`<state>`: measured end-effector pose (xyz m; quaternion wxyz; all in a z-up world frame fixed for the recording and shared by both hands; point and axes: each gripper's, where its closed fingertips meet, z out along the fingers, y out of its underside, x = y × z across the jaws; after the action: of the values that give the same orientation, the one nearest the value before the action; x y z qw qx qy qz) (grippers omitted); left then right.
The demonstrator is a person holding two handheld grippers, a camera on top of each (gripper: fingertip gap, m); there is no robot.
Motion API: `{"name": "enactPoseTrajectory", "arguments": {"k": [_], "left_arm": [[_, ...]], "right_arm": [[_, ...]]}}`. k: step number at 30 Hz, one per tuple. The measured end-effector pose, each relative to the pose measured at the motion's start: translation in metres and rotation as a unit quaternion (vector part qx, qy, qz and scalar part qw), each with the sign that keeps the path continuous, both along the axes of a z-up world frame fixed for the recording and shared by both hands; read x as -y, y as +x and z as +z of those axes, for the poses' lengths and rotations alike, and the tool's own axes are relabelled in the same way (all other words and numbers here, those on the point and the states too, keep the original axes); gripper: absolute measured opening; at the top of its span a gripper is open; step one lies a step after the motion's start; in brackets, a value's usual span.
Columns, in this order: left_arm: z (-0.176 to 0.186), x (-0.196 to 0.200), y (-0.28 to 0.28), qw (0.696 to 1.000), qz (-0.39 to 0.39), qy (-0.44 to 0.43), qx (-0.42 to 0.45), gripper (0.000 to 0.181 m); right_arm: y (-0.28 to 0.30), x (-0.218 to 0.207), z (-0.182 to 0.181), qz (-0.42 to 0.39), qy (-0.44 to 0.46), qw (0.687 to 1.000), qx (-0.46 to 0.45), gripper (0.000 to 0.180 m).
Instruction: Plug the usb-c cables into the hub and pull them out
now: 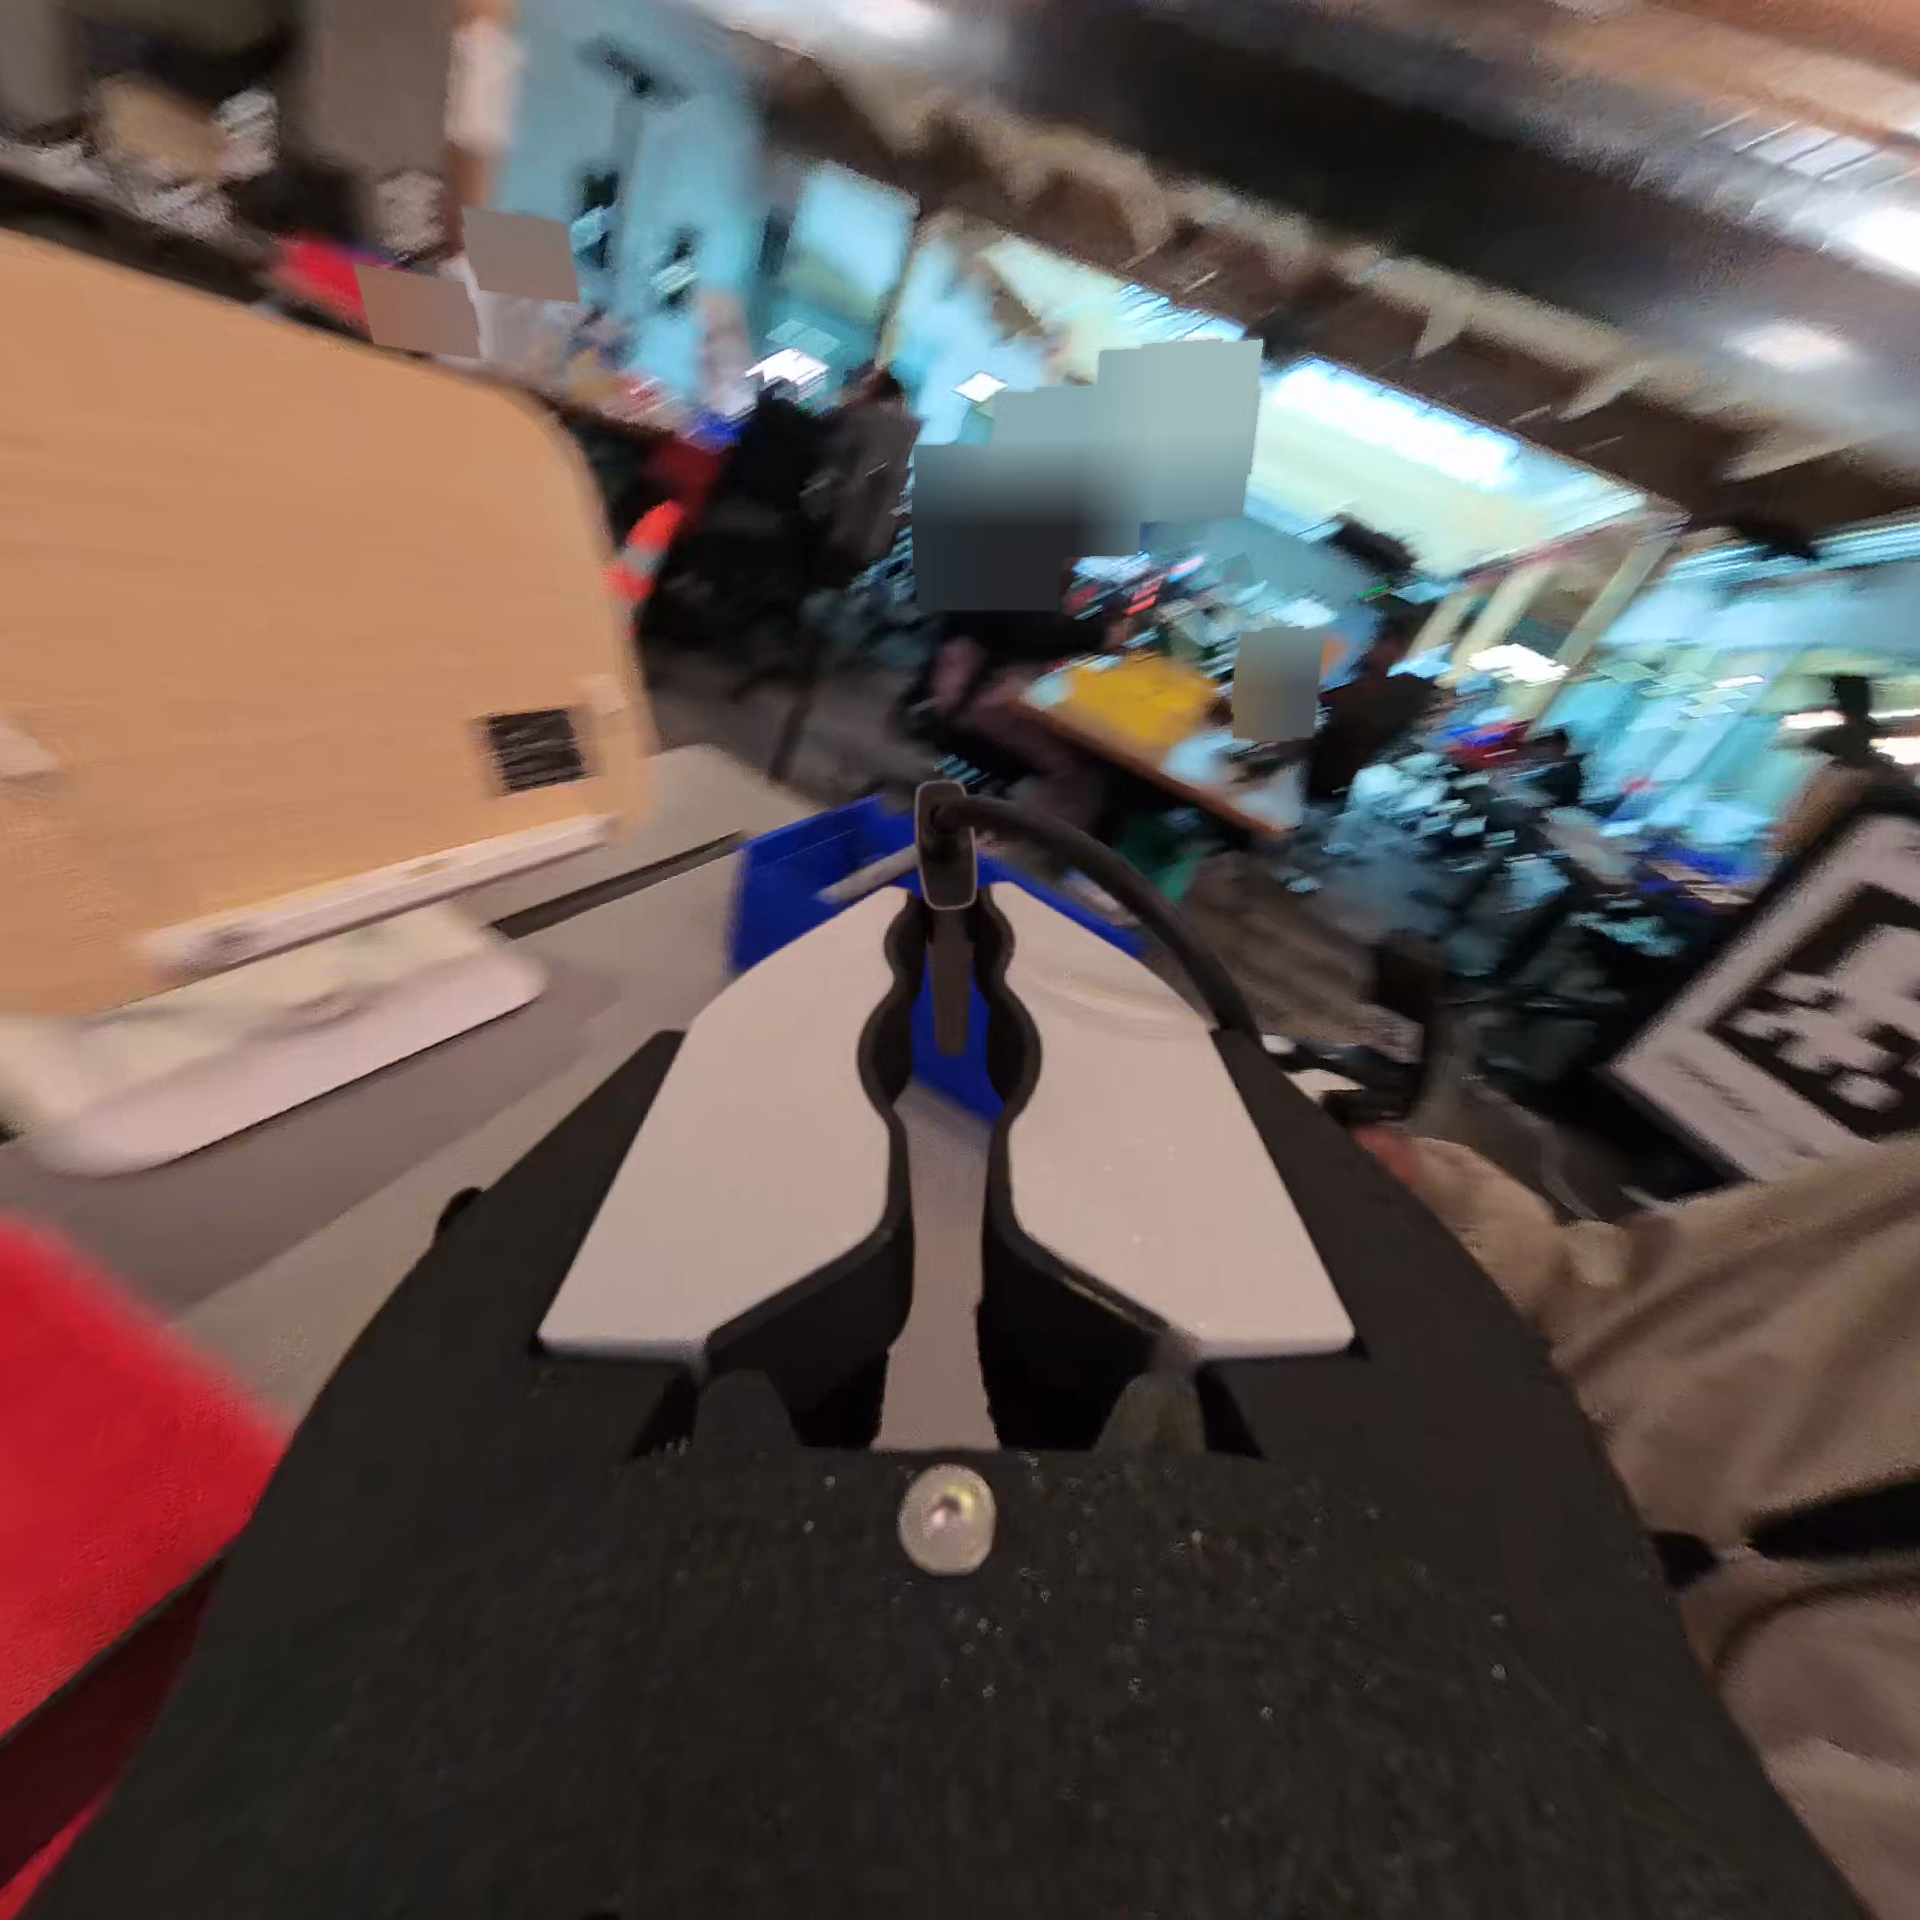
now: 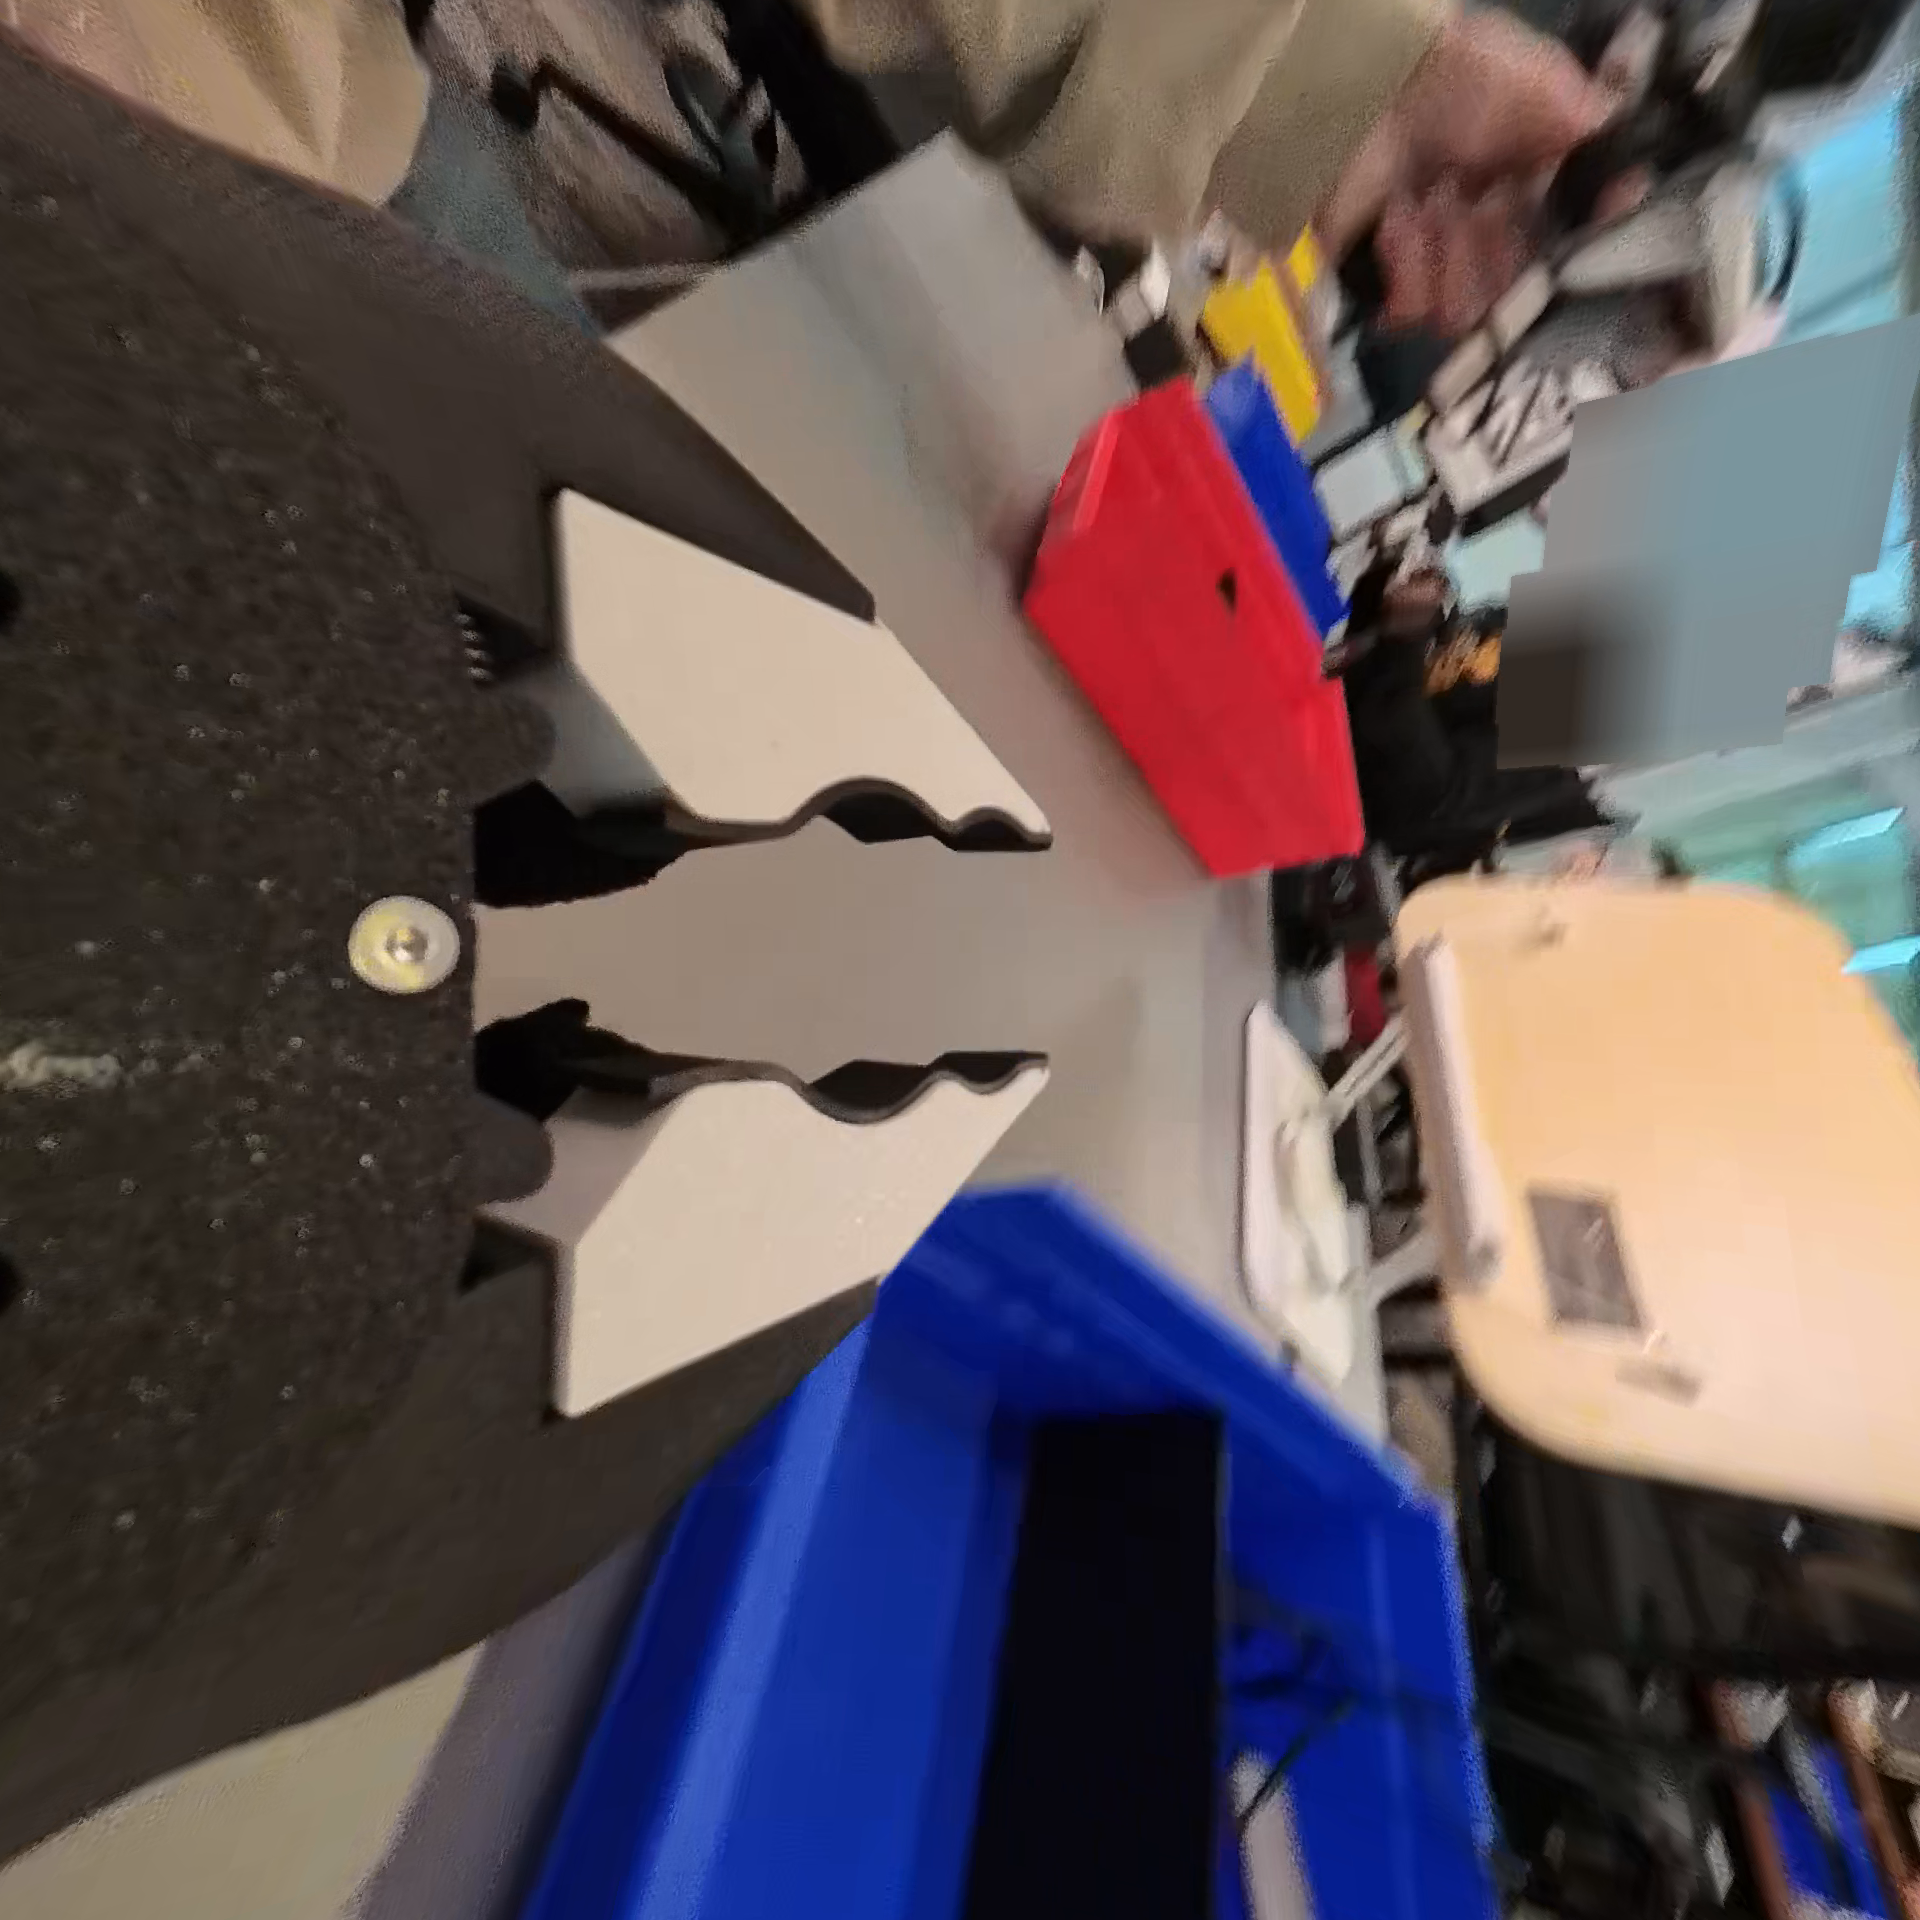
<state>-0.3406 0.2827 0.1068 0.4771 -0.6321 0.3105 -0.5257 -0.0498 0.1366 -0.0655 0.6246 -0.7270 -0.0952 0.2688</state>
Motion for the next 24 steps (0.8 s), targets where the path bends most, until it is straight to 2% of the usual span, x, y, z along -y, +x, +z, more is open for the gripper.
{"name": "enactPoseTrajectory", "arguments": {"k": [5, 9, 11, 16, 18, 21, 24], "left_arm": [[0.005, 0.084, 0.050, 0.975, -0.151, 0.039, 0.156, 0.009], [-0.002, 0.123, 0.079, 0.954, -0.206, 0.061, 0.210, 0.009], [-0.006, 0.133, 0.088, 0.948, -0.217, 0.070, 0.224, 0.009], [-0.023, 0.140, 0.099, 0.943, -0.224, 0.068, 0.238, 0.009], [-0.032, 0.141, 0.102, 0.944, -0.227, 0.068, 0.228, 0.008], [-0.039, 0.142, 0.102, 0.942, -0.236, 0.066, 0.230, 0.008], [-0.044, 0.140, 0.103, 0.944, -0.229, 0.071, 0.225, 0.009]], "right_arm": [[-0.078, 0.001, 0.063, 0.131, 0.081, 0.984, -0.092, 0.042], [-0.131, 0.001, 0.118, 0.225, 0.149, 0.948, -0.169, 0.045], [-0.151, 0.001, 0.133, 0.253, 0.171, 0.933, -0.192, 0.046], [-0.179, -0.001, 0.143, 0.273, 0.200, 0.917, -0.213, 0.040], [-0.183, -0.004, 0.141, 0.268, 0.202, 0.917, -0.215, 0.032], [-0.178, -0.009, 0.137, 0.229, 0.230, 0.924, -0.203, 0.008], [-0.178, -0.011, 0.130, 0.247, 0.208, 0.920, -0.221, 0.009]]}}
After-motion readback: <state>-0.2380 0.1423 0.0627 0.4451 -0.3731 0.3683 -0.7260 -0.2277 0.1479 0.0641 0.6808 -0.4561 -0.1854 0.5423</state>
